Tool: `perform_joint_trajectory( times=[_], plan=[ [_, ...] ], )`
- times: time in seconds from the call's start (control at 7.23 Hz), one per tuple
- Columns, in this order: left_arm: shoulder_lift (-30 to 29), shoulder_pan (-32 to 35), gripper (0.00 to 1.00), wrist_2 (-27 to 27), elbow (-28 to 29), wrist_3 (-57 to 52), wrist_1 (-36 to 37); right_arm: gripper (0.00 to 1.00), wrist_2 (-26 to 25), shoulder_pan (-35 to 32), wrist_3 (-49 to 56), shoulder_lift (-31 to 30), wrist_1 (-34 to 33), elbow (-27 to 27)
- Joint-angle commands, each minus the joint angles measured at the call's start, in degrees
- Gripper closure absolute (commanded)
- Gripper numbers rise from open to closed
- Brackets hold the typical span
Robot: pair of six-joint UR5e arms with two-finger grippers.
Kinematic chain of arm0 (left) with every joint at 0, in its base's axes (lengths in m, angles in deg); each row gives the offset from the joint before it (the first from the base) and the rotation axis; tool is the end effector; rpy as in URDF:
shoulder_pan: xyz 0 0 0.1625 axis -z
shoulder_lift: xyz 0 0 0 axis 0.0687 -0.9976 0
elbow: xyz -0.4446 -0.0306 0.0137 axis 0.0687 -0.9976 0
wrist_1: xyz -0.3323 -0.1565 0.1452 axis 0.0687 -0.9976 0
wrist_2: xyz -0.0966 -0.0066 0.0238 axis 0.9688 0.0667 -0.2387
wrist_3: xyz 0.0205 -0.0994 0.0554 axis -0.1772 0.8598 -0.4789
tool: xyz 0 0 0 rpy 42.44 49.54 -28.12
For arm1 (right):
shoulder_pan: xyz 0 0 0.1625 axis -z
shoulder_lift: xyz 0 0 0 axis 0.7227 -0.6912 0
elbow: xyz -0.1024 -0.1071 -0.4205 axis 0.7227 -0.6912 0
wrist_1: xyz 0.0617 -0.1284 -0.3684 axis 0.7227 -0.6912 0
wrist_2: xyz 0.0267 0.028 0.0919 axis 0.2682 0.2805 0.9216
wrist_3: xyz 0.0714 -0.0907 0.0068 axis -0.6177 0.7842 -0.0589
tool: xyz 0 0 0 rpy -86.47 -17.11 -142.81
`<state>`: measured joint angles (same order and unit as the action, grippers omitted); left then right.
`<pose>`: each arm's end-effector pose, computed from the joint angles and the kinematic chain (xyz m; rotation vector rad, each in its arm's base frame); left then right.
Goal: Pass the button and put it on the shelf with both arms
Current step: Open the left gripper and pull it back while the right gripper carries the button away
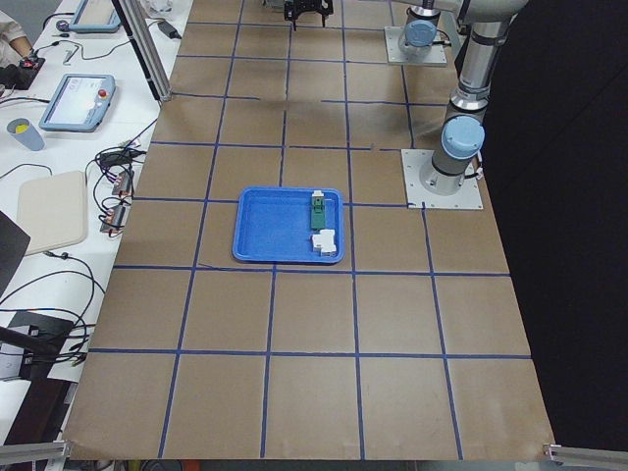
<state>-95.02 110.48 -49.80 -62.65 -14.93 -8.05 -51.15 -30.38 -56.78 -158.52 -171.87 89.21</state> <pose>-0.2977 -0.4593 0.4882 -1.8533 -2.3210 0.1153 0.0783 -0.4987 0.4149 1.6681 2.0897 0.4250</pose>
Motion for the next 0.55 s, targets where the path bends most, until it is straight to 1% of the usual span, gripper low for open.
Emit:
perform_joint_trajectory(
  times=[0.0,0.14,0.28,0.42],
  plan=[
    [3.7,-8.8,0.00,0.2,0.0,10.7,-0.6,1.00,-18.4,1.3,14.2,-0.3,1.3,-1.3],
    [5.5,-11.6,0.00,0.1,0.0,14.9,-0.5,1.00,-24.0,1.9,20.3,0.0,0.7,-2.3],
    [6.7,-15.4,0.00,0.2,0.0,18.1,-0.3,1.00,-27.8,3.2,27.3,0.0,0.5,-4.1],
    [7.3,-21.2,0.00,0.5,-0.5,22.3,-0.4,1.00,-30.0,4.8,33.6,0.0,0.1,-5.9]
  ],
)
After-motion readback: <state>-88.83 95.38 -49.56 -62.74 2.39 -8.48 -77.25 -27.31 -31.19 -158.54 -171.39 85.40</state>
